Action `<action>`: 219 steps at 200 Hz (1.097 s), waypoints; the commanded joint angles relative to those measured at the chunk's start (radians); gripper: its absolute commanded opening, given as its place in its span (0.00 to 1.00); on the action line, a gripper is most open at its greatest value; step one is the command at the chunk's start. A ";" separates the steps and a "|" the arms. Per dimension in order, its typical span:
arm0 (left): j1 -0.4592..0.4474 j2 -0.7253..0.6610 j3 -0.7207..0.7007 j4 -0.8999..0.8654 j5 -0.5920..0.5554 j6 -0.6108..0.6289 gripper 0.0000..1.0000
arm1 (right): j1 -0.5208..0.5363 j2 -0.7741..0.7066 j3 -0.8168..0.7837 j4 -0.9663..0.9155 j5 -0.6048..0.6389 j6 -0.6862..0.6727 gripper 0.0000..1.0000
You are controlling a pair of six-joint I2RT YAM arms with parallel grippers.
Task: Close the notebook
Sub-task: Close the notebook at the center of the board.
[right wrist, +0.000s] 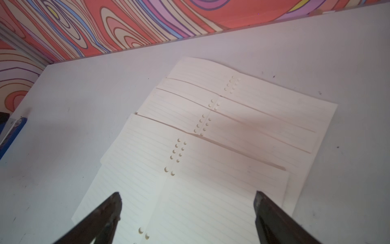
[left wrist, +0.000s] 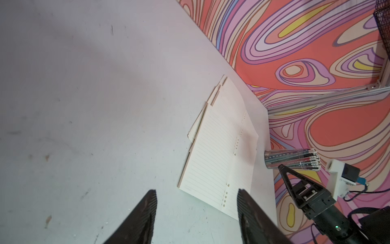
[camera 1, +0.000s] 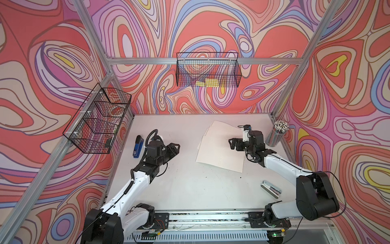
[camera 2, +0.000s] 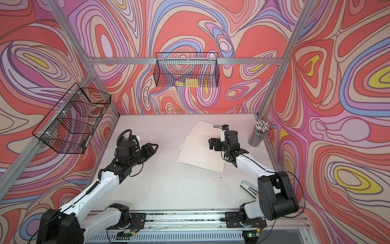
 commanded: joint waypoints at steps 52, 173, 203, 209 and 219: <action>-0.146 0.103 -0.114 0.174 -0.033 -0.328 0.62 | 0.031 0.051 -0.067 0.083 -0.126 0.129 0.98; -0.392 0.411 -0.111 0.543 -0.244 -0.516 0.61 | 0.043 0.038 -0.128 0.058 -0.121 0.222 0.98; -0.410 0.505 -0.090 0.617 -0.230 -0.526 0.61 | 0.049 0.014 -0.166 0.062 -0.109 0.241 0.98; -0.411 0.520 -0.090 0.630 -0.227 -0.529 0.61 | 0.049 0.006 -0.179 0.071 -0.101 0.243 0.98; -0.414 0.540 -0.049 0.647 -0.220 -0.532 0.61 | 0.049 -0.004 -0.193 0.076 -0.087 0.247 0.98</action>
